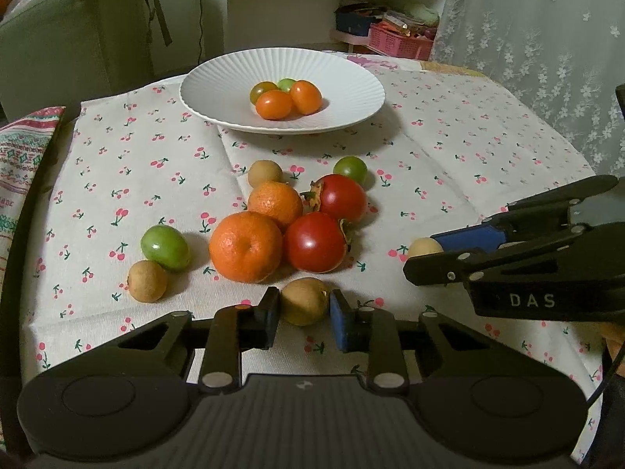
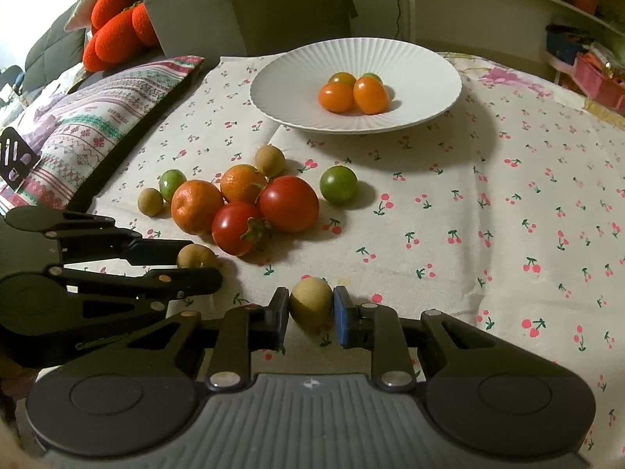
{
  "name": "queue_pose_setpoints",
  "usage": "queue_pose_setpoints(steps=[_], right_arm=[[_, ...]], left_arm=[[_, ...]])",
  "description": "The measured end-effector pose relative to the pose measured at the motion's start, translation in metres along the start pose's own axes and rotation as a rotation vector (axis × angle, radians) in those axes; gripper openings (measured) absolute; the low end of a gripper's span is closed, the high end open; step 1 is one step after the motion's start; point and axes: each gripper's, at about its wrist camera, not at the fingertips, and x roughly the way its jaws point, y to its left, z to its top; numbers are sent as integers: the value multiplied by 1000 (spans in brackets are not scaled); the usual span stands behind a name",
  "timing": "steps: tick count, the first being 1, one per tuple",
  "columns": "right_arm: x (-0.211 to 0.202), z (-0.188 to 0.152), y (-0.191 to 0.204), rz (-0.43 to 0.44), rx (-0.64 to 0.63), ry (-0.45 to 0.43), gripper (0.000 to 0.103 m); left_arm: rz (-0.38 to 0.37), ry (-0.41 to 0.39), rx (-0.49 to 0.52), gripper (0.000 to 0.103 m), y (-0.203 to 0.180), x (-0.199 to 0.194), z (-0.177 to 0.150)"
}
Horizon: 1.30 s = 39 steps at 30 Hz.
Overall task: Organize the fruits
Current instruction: 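Grasp a small tan round fruit with each gripper, then carry both held tan fruits up and over the white plate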
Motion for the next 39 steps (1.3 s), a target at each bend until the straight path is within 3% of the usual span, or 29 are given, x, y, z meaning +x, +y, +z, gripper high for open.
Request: queue_pose_setpoints(steps=[25,39], right_arm=[[-19,20,-21,47,110,-95,22],[-33,73,-33,29,111,-223,22]], left_arm=[[-15,-85,-80,26,11,-22,20],[9,-163,-129,26,24,-26,68]])
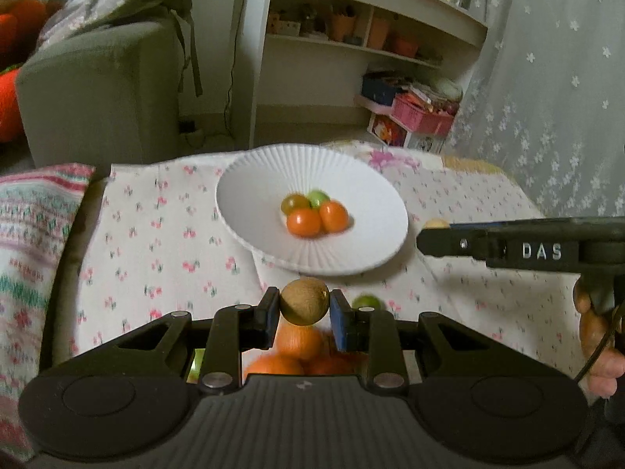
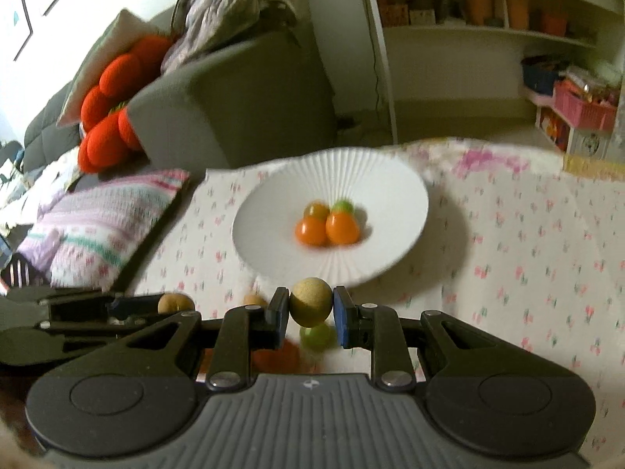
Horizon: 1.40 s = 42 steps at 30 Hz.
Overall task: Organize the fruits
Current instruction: 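Carry both held tan fruits up and over the white plate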
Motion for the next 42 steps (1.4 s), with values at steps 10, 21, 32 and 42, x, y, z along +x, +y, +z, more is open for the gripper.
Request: queue_pose_setpoints(steps=[10,21,32,42], right_arm=[[21,40,-17,9,57,-38,22],[46,44,-41,-2,118,8,22],[65,38,-41,32,107,91,22],[81,28,-24,30,16,155,22]], left_arm=[[11,-23,8,26,1,28,35],[26,-38,-8,26,21,50,41],[0,-11,39,26,14,74,37],[-19,11,52,26,13,87,31]])
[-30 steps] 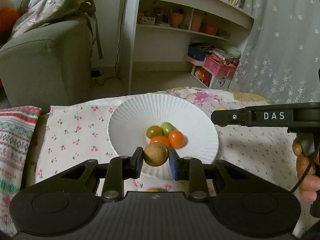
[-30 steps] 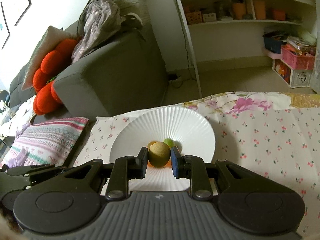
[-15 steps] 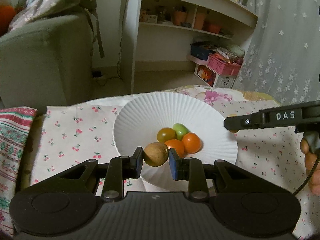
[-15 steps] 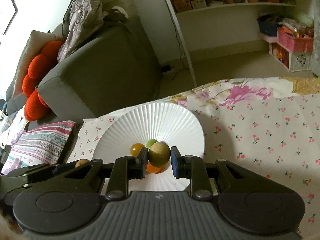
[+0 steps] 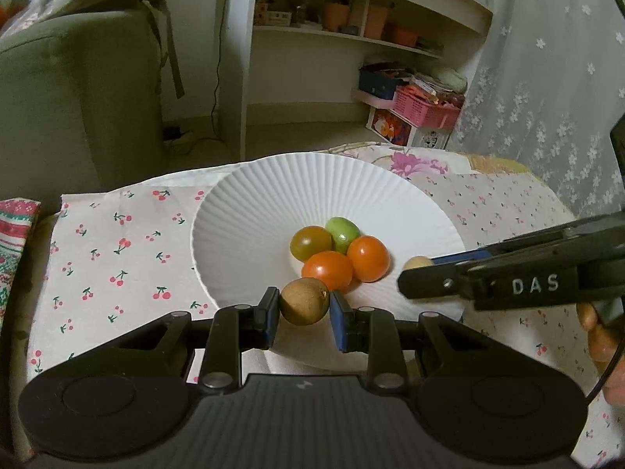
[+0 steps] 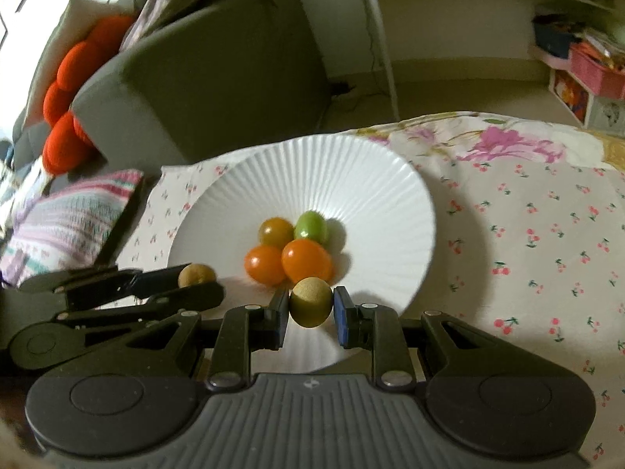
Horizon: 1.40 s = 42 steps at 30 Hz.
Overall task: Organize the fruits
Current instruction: 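Carry both held tan fruits up and over the white plate, then open both grippers to drop the tan fruits into the plate, then move both open grippers back to the fruit pile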
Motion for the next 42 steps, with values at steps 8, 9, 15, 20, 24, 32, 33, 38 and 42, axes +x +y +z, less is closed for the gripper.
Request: queue_pose_setpoints(steps=[8,9,15,20,24,32,33,38,42], right_arm=[[3,-2,4,8,-17,9,23],[2,-2,5,10,-22,7,24],[-11,-2,17,-13,-71,-35,24],[-20,-4,19,-18,-69,-66,27],[-27,-5,19,-11,-58,-92,34],[-37,-3,10,-17,-5,-100,48],[-39,-3,10,-11,-4,-104,51],[-53,-6,18,5,-52,-128,73],[-57,-9,23,27,-74,-123,73]], left_arm=[[-3,-9,-2,27,1,1,-1],[-2,-8,-6,28,1,1,-1],[4,-29,-58,31,11,-12,6],[3,-30,-97,32,15,-24,9],[6,-26,-133,35,17,-32,12],[62,-15,-124,52,22,-45,17],[65,-17,-137,54,25,-48,18],[94,-17,-131,58,26,-62,19],[87,-16,-120,61,24,-71,14]])
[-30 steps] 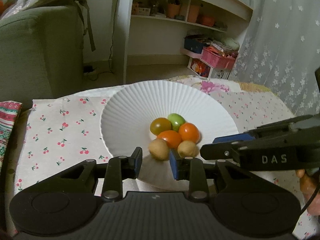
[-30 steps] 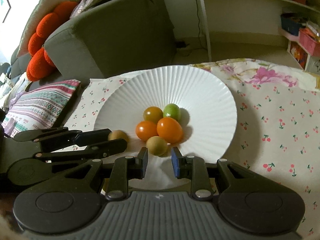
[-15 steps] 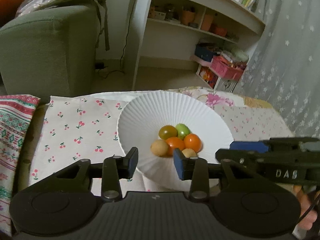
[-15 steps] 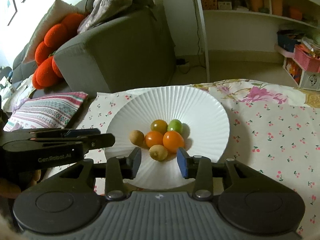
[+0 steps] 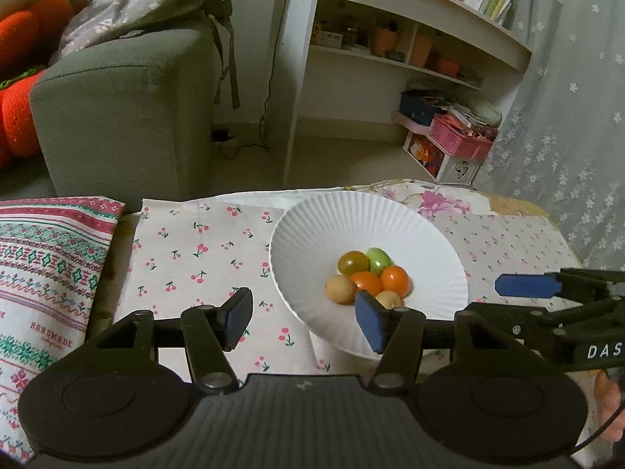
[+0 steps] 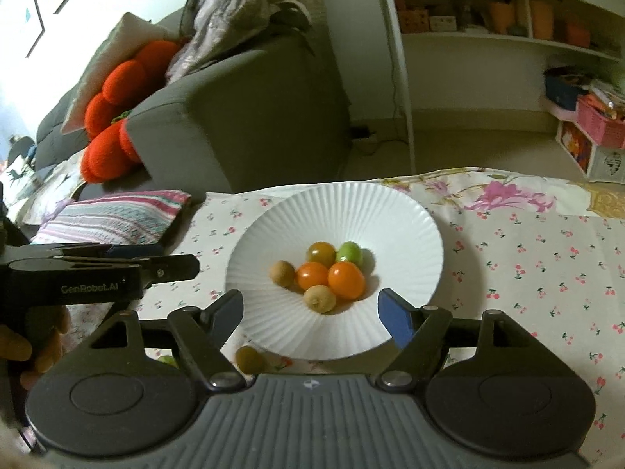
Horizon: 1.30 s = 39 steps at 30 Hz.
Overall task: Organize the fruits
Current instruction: 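Move both open grippers back to the fruit pile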
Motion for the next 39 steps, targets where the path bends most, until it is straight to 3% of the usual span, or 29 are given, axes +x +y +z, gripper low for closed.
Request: queue_pose_setpoints(steps=[10,17,27,34,39], right_arm=[[-20,-6,11,29,-30,-21,77],[-24,-14,26,45,-72,-3,78],[-18,-25,21,44,-23,39,80],[6,-36,26,7,-16,132,67],[25,-42,7,-87,94,185,61]], left_arm=[[20,4,-43,66,12,-31,-29],[54,21,-48,78,16,-38,-46],[65,57,48,84,3,-31,-60],[92,120,-80,84,25,-16,-65],[84,159,-171,81,37,-5,-67]])
